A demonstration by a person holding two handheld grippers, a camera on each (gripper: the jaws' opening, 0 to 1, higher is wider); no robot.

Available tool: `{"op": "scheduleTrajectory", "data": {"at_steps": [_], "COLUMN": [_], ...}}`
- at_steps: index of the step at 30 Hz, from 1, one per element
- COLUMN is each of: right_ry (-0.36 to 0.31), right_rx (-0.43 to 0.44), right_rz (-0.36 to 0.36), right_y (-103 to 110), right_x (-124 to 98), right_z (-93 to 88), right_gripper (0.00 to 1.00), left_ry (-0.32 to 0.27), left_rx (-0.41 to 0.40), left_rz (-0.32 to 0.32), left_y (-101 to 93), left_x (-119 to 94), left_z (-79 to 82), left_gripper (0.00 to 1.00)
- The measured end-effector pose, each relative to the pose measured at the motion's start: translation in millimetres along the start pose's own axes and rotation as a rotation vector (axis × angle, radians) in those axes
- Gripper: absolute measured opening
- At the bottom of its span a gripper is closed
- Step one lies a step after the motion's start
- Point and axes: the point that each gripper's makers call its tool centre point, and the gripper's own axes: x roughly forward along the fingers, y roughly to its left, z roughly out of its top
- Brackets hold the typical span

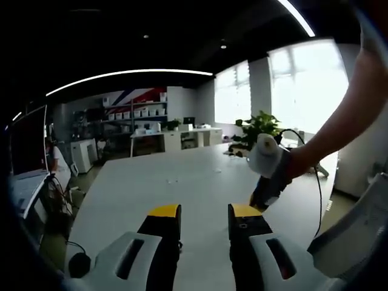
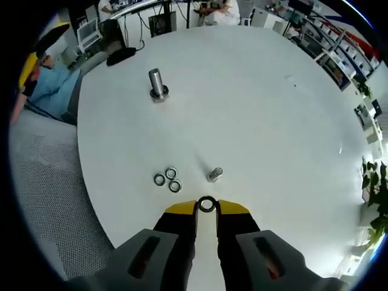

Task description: Place the washer onto the threaded stud by aligning its center hole with the stud, sliding it down to the base, and recovering from edge contact or off-axis alignment until the washer reaches the visible bottom stop.

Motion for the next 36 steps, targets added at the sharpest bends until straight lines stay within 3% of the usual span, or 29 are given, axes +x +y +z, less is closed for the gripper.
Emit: {"op": "scheduleTrajectory", "data": {"at_steps": [23, 36], "right_ry": [0.008, 0.025], "right_rx": [-0.073, -0.099], "right_rz": [-0.012, -0.004], "right_y": [-9.0, -10.5], "right_x": [-1.4, 4.0], "right_z": [25.8, 31.4], "right_gripper": [0.13, 0.13], "left_ry": [-0.003, 0.002], "left_rx": [-0.011, -0.017], "left_rz": [0.009, 0.013], "left_y": [3.4, 5.6], "left_x": [-1.1, -0.8], "left_z": [0.5, -0.9], "left_gripper": [0.29, 0.29]}}
